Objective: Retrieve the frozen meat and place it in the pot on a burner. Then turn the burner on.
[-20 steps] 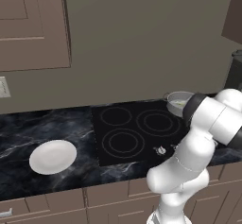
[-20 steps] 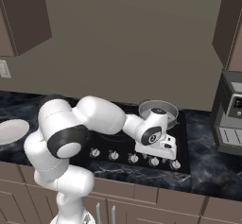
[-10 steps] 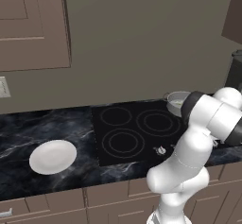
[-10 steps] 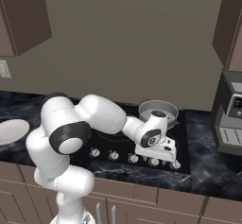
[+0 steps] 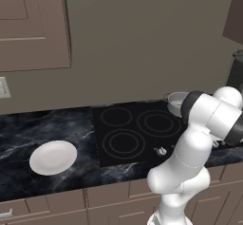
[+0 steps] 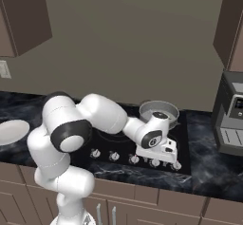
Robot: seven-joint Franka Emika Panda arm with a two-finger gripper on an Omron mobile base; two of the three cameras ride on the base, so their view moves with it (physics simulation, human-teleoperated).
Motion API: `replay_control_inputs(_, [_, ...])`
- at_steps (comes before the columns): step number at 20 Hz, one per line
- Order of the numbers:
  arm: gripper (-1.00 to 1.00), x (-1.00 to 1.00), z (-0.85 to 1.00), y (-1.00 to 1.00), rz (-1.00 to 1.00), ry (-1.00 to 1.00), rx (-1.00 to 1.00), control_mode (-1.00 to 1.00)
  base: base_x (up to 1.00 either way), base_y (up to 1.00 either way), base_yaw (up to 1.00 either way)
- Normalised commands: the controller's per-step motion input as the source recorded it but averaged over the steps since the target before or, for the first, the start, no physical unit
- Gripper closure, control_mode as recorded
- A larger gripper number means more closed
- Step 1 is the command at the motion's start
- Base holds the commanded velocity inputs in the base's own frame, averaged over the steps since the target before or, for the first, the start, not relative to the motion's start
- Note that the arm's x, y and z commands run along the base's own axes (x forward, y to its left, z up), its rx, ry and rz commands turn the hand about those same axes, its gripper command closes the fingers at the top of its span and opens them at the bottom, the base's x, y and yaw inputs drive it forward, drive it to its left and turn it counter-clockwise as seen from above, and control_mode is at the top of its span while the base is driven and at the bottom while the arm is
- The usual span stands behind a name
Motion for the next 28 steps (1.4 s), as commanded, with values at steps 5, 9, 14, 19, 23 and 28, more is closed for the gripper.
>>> replay_control_inputs(5, [-1.0,0.0,-0.08,0.0,0.0,0.0,0.0,-1.0,0.0,0.0,0.0])
replay_control_inputs(9, [1.0,0.0,-0.11,0.0,0.0,0.0,0.0,-1.0,0.0,0.0,0.0])
replay_control_inputs(14, [1.0,0.0,-0.12,0.0,0.0,0.0,0.01,-1.0,0.0,0.0,0.0])
replay_control_inputs(19, [1.0,0.0,-0.1,0.0,0.0,0.0,0.01,-1.0,0.0,0.0,0.0])
replay_control_inputs(23, [1.0,-0.11,-0.14,0.0,0.0,0.0,0.0,-1.0,0.0,0.0,0.0])
replay_control_inputs(28, [1.0,-0.18,-0.24,0.04,0.04,0.0,-0.04,-1.0,0.0,0.0,0.0])
